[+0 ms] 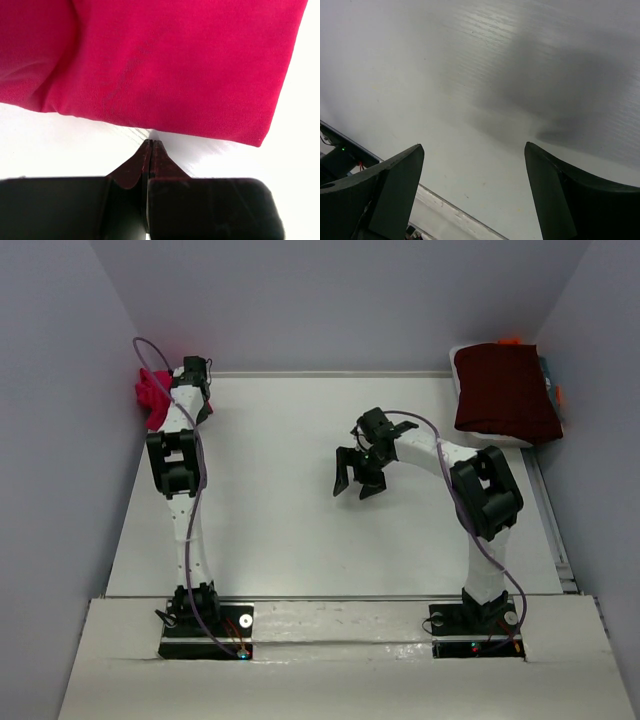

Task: Fold and stack the t-shirts
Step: Smooth out wrinkles on the folded tshirt

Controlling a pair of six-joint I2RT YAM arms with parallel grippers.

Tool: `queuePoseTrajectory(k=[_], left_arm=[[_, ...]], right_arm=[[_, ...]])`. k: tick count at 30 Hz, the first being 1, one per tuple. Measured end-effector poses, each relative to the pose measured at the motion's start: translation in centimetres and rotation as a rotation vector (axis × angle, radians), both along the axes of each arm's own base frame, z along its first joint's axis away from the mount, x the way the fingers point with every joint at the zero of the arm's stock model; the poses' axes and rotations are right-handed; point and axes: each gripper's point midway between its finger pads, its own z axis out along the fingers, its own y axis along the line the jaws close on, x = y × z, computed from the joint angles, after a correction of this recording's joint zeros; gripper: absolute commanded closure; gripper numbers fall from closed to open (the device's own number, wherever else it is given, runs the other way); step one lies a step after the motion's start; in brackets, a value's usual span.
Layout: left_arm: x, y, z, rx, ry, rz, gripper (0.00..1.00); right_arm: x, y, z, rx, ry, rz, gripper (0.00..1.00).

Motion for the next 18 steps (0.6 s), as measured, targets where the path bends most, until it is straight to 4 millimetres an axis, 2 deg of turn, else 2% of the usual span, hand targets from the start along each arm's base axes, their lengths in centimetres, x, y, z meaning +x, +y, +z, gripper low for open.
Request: queuePoseTrajectory(k=[7,10,17,18], left_arm=[[-0.3,-0.5,0.4,-0.015,0.002,-0.013,0.94],[0.0,-0.9,1.1,-0.031,-0.015,-0.030,0.94],[2.8,-0.8,5.3,-0.016,-0.153,-0.065,0.91],[3.3,-0.8,5.9,-0.013,-0.176,-0.071,0.85]], right_arm=[[-0.8,-0.5,-0.9,-0.014,0.026,0.000,0.13],[-1.0,-0.6,-0.9,-0.015,0.027,0.000,0.13],[-1.1,-0.7,-0.7,-0.015,0.022,0.007,0.13],[-1.1,-0.7,-0.7,-0.016,0.022,0.007,0.13]])
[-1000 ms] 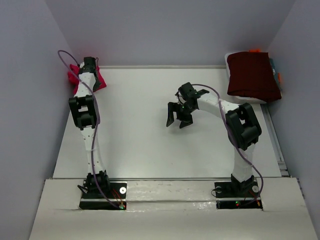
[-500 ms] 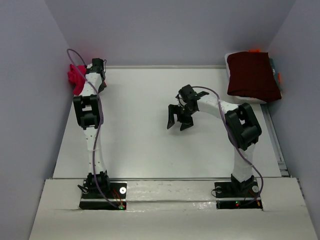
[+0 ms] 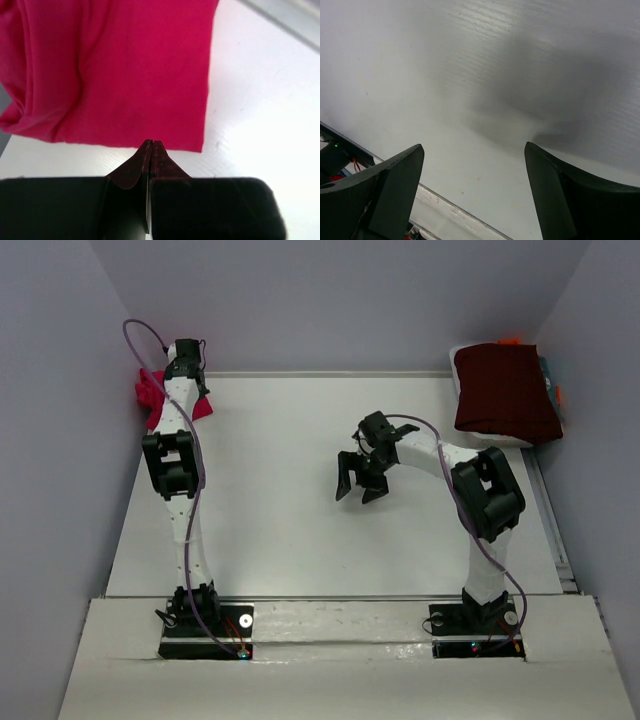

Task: Fold and stack the t-shirts
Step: Smooth out wrinkles on the folded tshirt

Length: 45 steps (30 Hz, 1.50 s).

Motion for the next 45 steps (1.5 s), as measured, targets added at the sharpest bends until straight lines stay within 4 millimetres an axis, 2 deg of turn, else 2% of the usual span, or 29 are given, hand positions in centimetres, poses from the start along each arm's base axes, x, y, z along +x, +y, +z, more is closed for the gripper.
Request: queuePoseTrajectory(k=[1,2,4,6,8,11,14,18,21,25,37,45], left_arm=[[0.6,0.0,0.8,0.000,-0.029,-0.007,0.77],[1.0,0.0,1.5,0.001,-0.049,-0.013,0.65],[2.1,0.0,3.4,0.000,-0.109,-0.023,0.51],[3.3,0.0,5.4,-0.002,-0.183,-0.032,0.33],[4.2,0.1,6.4,-0.004,-0.231,-0.036,0.26],[4.9,0.3,6.1,-0.022,-0.257,-0.043,0.23],[5.3,0.6,3.9,-0.058,-0.245,-0.050,0.23],[5.1,1.5,-1.2,-0.134,-0.183,-0.027,0.23],[4.2,2.1,-3.6,-0.168,-0.137,-0.001,0.23],[4.1,2.7,-3.8,-0.184,-0.141,0.017,0.24],[3.4,2.5,-4.4,-0.181,-0.101,-0.010,0.27],[2.7,1.5,-4.7,-0.137,-0.041,-0.055,0.27]], right_arm=[[0.0,0.0,0.0,-0.001,0.001,0.001,0.13],[-0.1,-0.1,0.0,-0.002,0.002,0.002,0.13],[-0.1,-0.1,-0.1,-0.003,0.001,0.004,0.13],[-0.2,-0.2,-0.1,-0.007,0.005,0.006,0.13],[-0.4,-0.4,-0.2,-0.016,0.011,0.006,0.13],[-0.6,-0.6,-0.3,-0.029,0.016,0.009,0.13],[-0.8,-0.9,-0.3,-0.043,0.023,0.013,0.13],[-0.7,-1.0,-0.1,-0.051,0.021,0.015,0.13],[-0.7,-1.0,0.0,-0.054,0.021,0.015,0.13],[-0.6,-1.0,0.1,-0.054,0.020,0.014,0.13],[-0.6,-1.0,0.0,-0.055,0.023,0.017,0.13],[-0.5,-0.8,-0.3,-0.051,0.030,0.020,0.13]])
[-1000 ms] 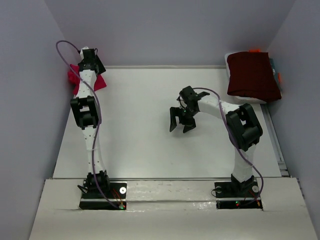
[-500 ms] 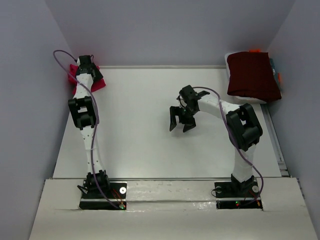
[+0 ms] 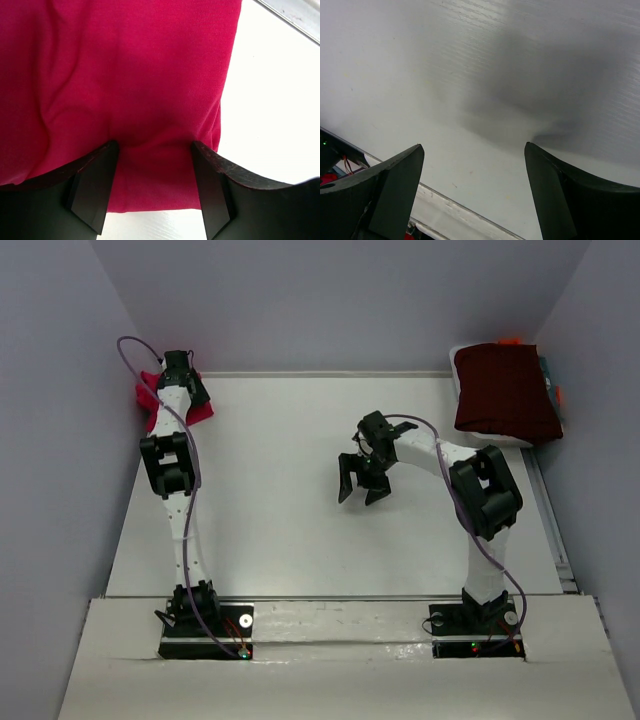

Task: Fold and stack the t-shirts
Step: Smooth out wrinkles on the folded tshirt

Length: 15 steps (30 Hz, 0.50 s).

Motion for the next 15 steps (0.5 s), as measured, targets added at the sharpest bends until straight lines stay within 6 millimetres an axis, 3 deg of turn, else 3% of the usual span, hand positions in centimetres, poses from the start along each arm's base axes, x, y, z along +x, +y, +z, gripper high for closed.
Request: queuePoseTrajectory(k=[15], left_arm=[[-1.1,-1.9,-0.4,0.041,0.063,-0.057,0.27]], right_arm=[[0.0,0.0,0.0,0.001,0.000,0.000,0.13]])
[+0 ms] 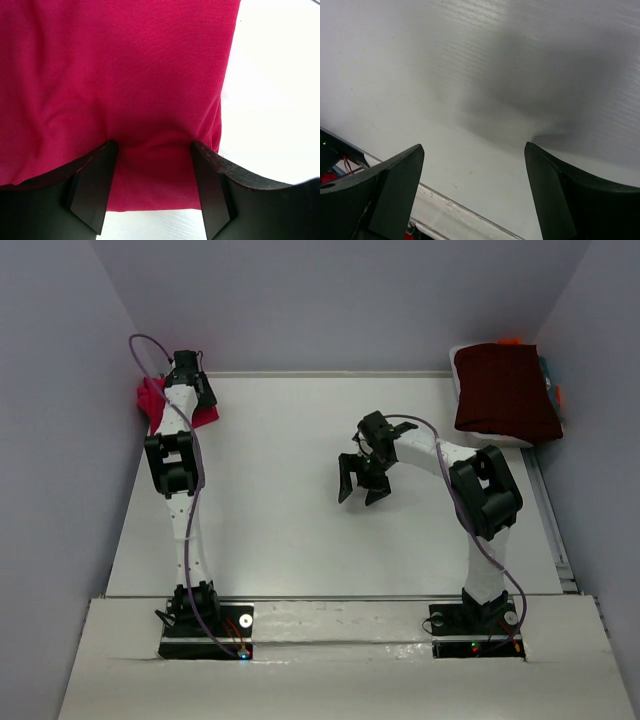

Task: Fold and stack the t-shirts
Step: Smooth out wrinkles on the folded tshirt

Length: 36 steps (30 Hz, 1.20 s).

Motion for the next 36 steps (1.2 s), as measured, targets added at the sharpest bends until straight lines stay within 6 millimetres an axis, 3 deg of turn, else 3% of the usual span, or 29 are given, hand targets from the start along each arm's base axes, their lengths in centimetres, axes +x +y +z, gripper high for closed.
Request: queuePoseTrajectory(k=[17,36], left_arm=[[-2.2,-1.7,-0.2,0.003,0.074,-0.020,0.28],[-4.7,0.0,-0.2,0.015,0.154,0.090,0.27]], right_arm=[[-0.6,-0.2,-0.5,0.002,0.011,0.001,0.13],[-1.5,-0.3,-0.5,0.032,0.010,0.004,0.13]])
